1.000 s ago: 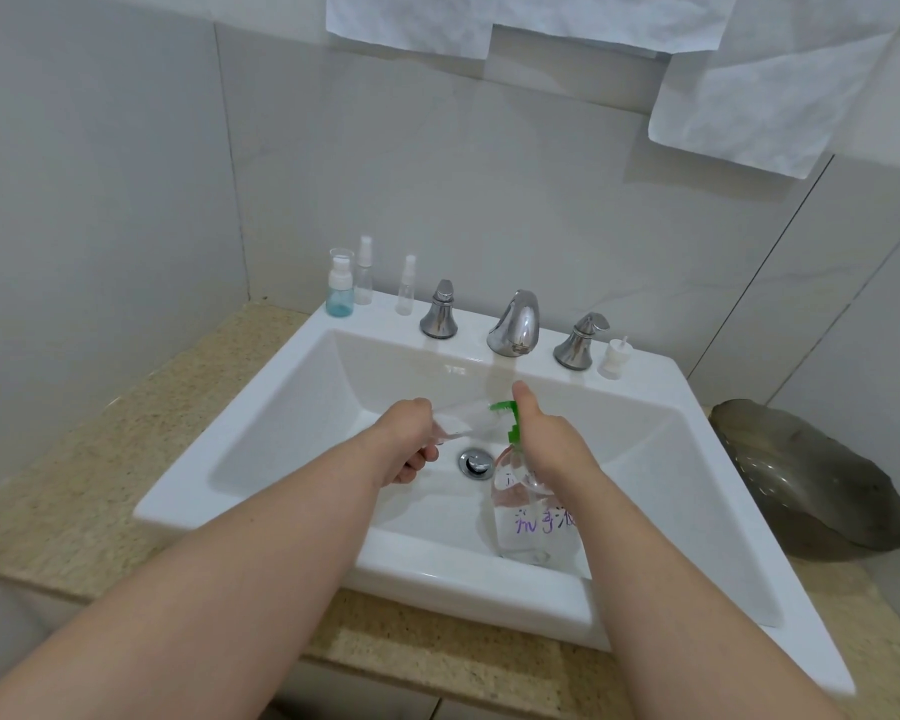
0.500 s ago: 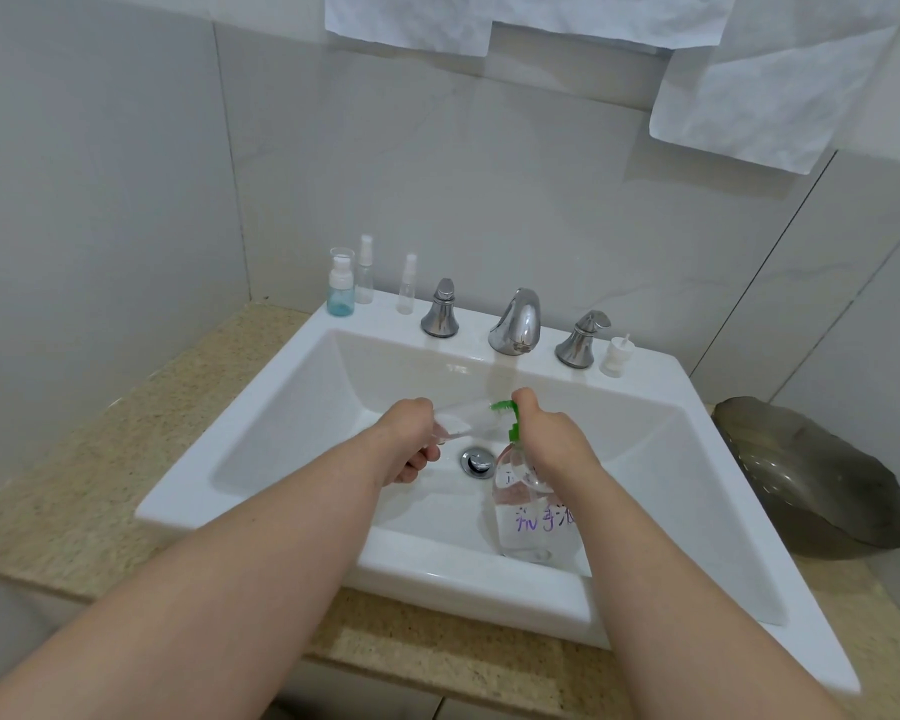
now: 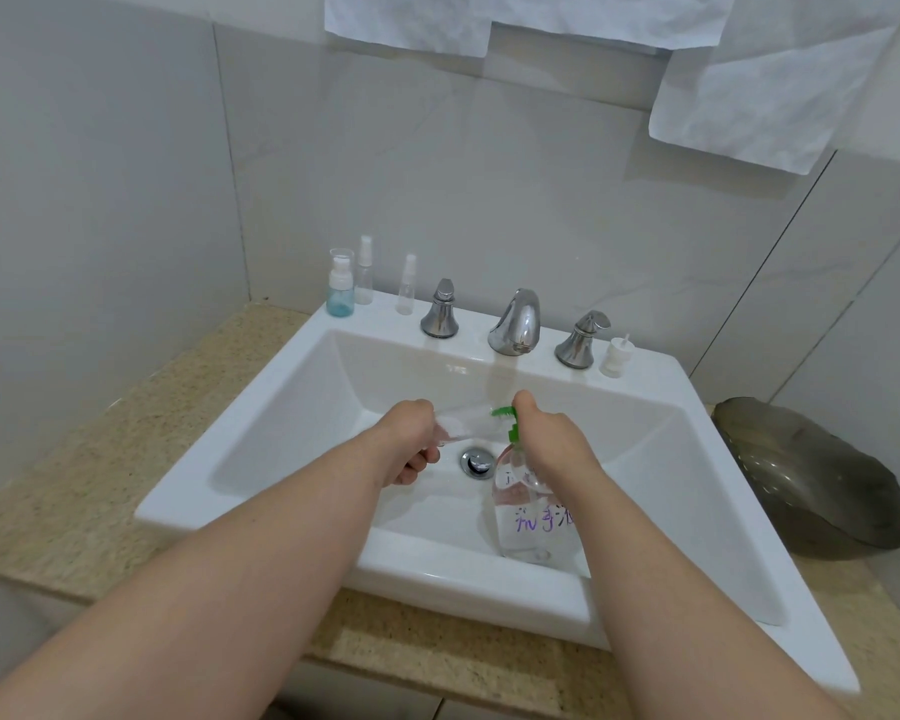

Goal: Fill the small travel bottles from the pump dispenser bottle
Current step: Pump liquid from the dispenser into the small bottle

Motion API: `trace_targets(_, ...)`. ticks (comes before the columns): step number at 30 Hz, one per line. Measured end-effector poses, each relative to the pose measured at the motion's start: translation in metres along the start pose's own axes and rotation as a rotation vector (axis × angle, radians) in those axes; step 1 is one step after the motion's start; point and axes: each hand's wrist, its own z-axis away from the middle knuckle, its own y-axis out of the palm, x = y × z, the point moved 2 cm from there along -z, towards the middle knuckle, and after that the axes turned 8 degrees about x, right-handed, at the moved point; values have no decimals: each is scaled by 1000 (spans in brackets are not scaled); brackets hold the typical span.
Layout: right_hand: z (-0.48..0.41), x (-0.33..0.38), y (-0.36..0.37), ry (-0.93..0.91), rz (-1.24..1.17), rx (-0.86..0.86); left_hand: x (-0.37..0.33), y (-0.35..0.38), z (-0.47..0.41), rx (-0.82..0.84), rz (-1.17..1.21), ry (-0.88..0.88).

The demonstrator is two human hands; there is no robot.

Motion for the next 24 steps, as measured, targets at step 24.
trace_targets(24,-3,-2,2,-4,4,-12,0,-1,-2,5,0,-16)
